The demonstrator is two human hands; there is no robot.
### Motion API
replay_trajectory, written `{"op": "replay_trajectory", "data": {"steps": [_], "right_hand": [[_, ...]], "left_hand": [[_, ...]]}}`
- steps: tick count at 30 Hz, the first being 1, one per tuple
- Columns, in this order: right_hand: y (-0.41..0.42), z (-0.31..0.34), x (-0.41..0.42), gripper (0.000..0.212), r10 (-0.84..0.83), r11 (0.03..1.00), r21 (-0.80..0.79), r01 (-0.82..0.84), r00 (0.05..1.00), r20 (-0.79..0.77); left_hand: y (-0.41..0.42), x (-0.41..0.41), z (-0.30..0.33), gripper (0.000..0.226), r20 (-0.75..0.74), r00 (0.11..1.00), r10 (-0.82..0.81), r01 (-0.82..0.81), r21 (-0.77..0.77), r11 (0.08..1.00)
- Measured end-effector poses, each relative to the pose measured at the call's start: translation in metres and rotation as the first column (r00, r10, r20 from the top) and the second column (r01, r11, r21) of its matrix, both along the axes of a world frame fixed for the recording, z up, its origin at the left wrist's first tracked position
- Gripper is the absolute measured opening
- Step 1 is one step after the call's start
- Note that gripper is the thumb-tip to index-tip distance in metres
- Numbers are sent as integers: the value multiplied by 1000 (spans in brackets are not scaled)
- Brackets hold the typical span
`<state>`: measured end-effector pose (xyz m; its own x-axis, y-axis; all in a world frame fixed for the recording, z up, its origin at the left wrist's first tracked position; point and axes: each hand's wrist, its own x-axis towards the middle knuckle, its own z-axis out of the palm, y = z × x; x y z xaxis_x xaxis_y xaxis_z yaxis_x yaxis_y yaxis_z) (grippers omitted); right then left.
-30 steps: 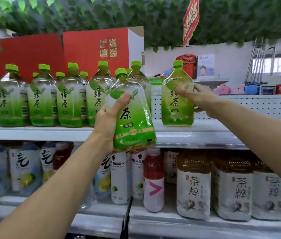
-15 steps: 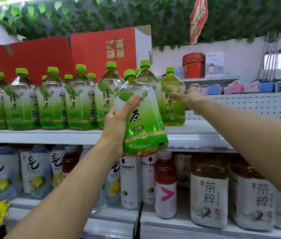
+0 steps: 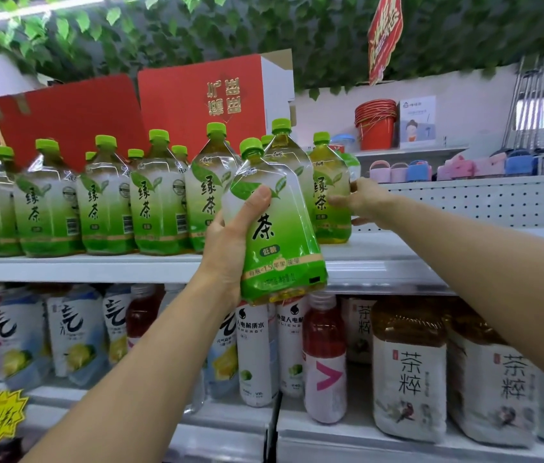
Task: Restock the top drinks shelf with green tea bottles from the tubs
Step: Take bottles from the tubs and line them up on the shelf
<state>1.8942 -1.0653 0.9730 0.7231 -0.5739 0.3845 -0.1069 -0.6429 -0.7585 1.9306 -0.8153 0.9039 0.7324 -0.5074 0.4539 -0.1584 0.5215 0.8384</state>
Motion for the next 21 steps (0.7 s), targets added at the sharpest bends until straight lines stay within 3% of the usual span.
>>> {"op": "replay_trajectory", "data": {"steps": [3,5,7,8,11,13,14,16,19,21], "right_hand": [[19,-9,-25,49,9,998,-54,-10,1000,-10],[43,-16,-49,47,15,994,-109,8,980,201],[74,-23,-75,50,139,988,-122,-99,914,381],[87,-27,-86,58,232,972,-133,-196,899,371],[119,-39,-104,88,435,899,-131,-418,888,147],[128,-44,-106,76,522,853,-79,-516,845,117],[129,-44,-106,67,556,830,-53,-555,817,152],[125,-42,-108,71,552,825,-24,-565,795,251],[116,-36,-114,88,471,867,-37,-498,791,390],[112,-32,-116,90,409,891,-21,-454,780,473]], "left_hand": [[1,-5,0,83,5,999,46,-46,12,999],[1,-11,1,85,11,997,73,-73,15,997],[3,-17,1,85,16,997,75,-75,-1,997],[4,-21,1,81,20,996,86,-86,-26,996],[5,-36,-1,71,78,987,141,-131,-120,984],[2,-49,-1,78,169,963,211,-186,-150,971],[-1,-55,1,93,202,948,246,-216,-160,963],[-4,-61,8,111,258,932,253,-224,-136,965],[-6,-53,20,98,369,910,188,-179,-59,982],[-5,-42,20,81,462,841,282,-311,-14,950]]}}
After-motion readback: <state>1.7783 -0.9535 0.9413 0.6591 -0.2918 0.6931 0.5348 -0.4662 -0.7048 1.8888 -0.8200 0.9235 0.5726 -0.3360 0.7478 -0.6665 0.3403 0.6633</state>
